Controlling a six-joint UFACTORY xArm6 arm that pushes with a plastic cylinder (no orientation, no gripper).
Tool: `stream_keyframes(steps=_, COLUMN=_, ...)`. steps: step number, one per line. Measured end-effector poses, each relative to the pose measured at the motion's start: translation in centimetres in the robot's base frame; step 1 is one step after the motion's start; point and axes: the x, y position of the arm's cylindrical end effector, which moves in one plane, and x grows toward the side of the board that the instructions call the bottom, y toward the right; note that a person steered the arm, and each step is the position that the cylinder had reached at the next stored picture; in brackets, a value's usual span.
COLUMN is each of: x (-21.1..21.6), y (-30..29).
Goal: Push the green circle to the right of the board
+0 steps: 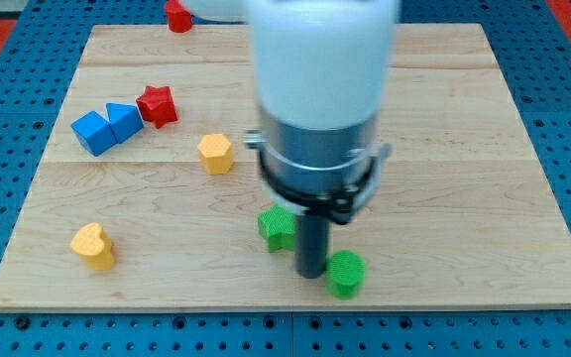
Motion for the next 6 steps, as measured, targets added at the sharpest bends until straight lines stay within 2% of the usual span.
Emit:
stream_keyframes(steps=1, x=0.7, y=-1.2)
stream_keyframes(steps=2, x=3.8, y=-4.5)
stream_keyframes(steps=3, x=3.9, y=-0.6)
stream_keyframes(steps=4, x=3.8, y=9.7)
stream_keyframes(steps=5, x=3.6, y=13.9)
stream_keyframes(steps=6, x=4.0, y=5.9)
